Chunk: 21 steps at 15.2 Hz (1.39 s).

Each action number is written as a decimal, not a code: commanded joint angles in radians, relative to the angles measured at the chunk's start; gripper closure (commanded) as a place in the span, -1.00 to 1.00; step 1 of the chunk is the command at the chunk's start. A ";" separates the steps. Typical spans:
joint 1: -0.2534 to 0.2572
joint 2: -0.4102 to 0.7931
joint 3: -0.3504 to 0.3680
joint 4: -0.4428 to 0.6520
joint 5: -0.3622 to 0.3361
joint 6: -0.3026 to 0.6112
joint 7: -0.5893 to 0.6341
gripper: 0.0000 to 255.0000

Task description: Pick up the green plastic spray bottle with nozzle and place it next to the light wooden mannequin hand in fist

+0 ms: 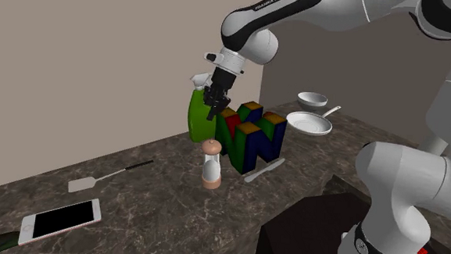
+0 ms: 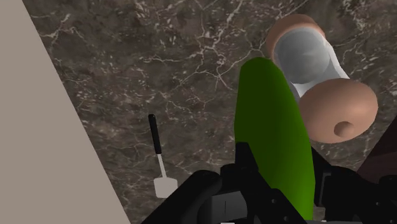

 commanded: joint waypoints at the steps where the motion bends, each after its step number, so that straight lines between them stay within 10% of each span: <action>1: -0.035 0.022 0.029 0.021 0.019 -0.032 -0.005 1.00; 7: -0.259 0.076 0.233 0.077 0.063 -0.119 -0.011 1.00; 21: -0.343 -0.012 0.359 0.224 -0.056 -0.256 0.125 1.00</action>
